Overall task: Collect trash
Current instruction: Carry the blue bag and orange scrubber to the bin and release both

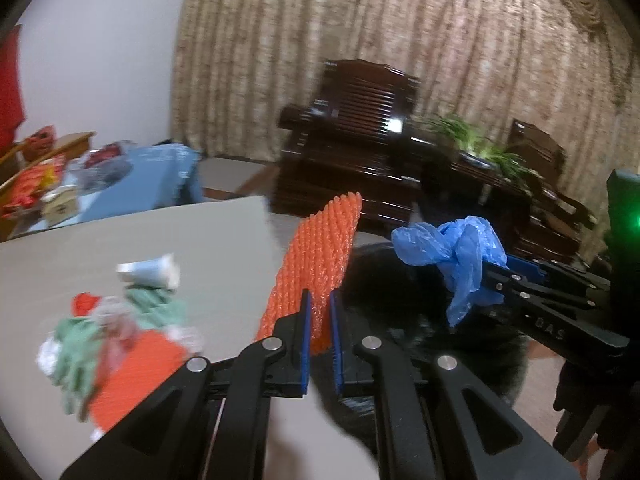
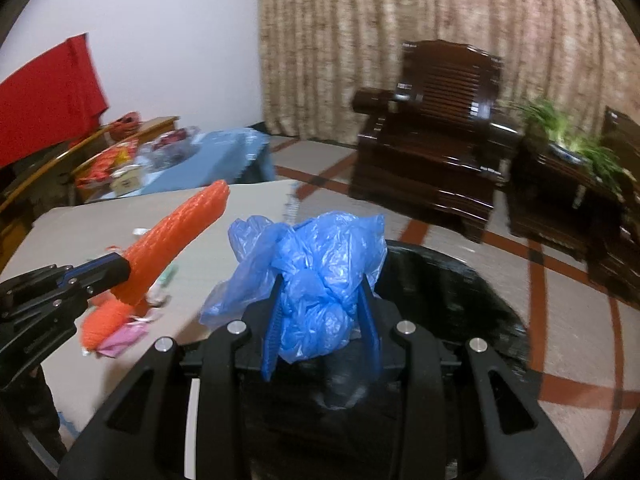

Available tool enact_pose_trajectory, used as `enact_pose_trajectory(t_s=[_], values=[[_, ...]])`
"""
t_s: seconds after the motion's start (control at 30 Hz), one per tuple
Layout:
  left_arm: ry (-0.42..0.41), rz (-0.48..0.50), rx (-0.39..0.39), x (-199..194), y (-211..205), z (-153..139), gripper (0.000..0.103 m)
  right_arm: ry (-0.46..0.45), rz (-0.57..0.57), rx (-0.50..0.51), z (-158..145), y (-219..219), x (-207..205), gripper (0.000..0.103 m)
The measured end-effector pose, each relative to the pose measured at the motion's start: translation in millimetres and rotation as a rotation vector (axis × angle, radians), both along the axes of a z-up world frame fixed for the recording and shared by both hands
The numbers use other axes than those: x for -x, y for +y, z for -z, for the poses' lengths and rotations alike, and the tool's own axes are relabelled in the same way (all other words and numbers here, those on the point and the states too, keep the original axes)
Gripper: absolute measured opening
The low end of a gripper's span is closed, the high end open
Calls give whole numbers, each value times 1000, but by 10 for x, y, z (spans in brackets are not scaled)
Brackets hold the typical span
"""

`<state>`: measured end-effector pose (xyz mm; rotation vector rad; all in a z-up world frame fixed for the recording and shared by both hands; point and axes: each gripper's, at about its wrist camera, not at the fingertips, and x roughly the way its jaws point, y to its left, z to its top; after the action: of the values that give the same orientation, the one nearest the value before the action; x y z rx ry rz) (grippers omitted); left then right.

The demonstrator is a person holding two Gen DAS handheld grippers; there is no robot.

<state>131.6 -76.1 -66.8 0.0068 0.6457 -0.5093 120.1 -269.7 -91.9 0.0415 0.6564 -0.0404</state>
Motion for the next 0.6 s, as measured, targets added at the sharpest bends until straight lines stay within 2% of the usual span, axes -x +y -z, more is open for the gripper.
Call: enact_pose_trajectory(t_s=[0.27,0.4,0.47,0.5,0.53,0.6], values=[[27,130,12,-46,-648,83,9,30,111,36,172,-458,143,34],[44,167,12,-81,-842,136,10,49,156,36,288,-650,162,39],[56,174,17,-100,-901,161,22,53,175,45,326,-645,169,45],[65,174,19,-104,-901,176,38,55,183,47,345,-671,173,54],[65,169,21,-104,-910,189,48,54,197,51,360,-696,177,62],[64,163,21,-98,-862,197,54,47,207,57,371,-710,196,72]])
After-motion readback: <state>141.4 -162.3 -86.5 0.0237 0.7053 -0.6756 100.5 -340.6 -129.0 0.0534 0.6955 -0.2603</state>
